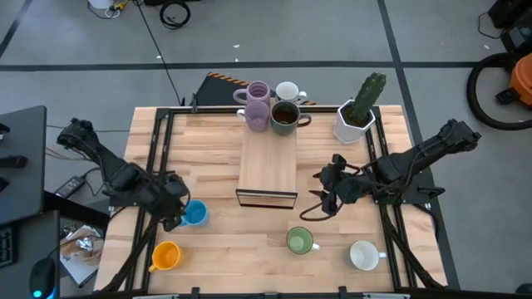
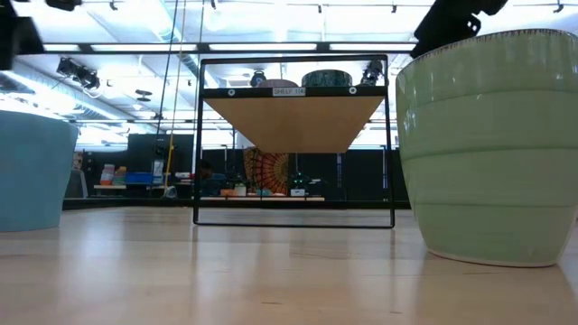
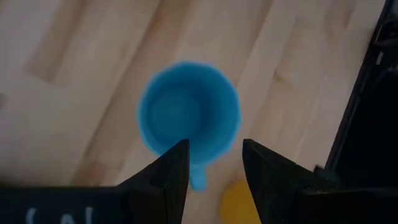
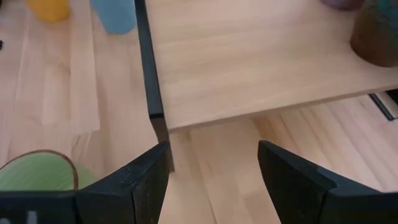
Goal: Place coffee mugs
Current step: Put the blue mug on the shelf
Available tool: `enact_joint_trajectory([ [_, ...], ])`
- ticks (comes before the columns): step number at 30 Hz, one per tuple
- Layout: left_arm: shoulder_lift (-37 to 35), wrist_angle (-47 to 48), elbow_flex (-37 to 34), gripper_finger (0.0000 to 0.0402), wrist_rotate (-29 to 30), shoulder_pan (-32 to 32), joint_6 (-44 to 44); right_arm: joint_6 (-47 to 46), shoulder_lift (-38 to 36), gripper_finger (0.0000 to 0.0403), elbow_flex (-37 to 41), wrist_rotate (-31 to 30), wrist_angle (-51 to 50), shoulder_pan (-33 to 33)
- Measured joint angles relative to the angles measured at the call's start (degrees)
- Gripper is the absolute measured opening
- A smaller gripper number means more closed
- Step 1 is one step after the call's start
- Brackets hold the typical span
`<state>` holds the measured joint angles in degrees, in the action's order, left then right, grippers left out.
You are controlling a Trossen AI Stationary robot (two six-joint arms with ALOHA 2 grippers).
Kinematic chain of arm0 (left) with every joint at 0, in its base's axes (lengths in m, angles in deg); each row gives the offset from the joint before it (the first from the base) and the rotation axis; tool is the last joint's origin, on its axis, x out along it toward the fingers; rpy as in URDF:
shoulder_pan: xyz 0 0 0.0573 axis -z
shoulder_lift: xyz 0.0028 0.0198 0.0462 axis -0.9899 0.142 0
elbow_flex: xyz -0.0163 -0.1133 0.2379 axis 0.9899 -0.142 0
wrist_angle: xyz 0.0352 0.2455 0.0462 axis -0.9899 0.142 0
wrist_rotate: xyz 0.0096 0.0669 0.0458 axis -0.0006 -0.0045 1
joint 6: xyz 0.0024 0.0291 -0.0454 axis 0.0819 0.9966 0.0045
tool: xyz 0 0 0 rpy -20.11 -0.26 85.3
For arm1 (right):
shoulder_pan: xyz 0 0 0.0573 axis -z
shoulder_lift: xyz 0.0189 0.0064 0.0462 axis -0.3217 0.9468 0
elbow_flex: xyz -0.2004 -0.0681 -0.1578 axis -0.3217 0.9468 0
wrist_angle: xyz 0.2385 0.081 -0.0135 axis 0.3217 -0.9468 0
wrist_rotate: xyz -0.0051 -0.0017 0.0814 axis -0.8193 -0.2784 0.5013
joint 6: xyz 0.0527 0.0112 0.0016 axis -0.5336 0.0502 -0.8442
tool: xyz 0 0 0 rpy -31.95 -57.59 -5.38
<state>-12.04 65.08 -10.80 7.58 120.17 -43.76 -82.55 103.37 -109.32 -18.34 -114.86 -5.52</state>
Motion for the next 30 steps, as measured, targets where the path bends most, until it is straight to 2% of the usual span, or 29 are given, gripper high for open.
enact_joint_trajectory([
  [7, 6.0, 0.2, 0.0, 0.0155, -2.4, 6.3, -10.9, 2.7, 0.1, 0.0249, 1.7, -1.4, 4.6, 0.1],
  [13, 11.1, 1.8, 0.0, 0.0155, -4.0, 9.0, -16.3, 5.9, 0.1, 0.0249, 1.7, -2.1, 6.0, 0.6],
  [30, 23.0, -0.5, -0.7, 0.0155, -2.0, 9.3, -14.6, 12.6, 0.1, 0.0249, 1.7, -0.2, 9.8, 3.7],
])
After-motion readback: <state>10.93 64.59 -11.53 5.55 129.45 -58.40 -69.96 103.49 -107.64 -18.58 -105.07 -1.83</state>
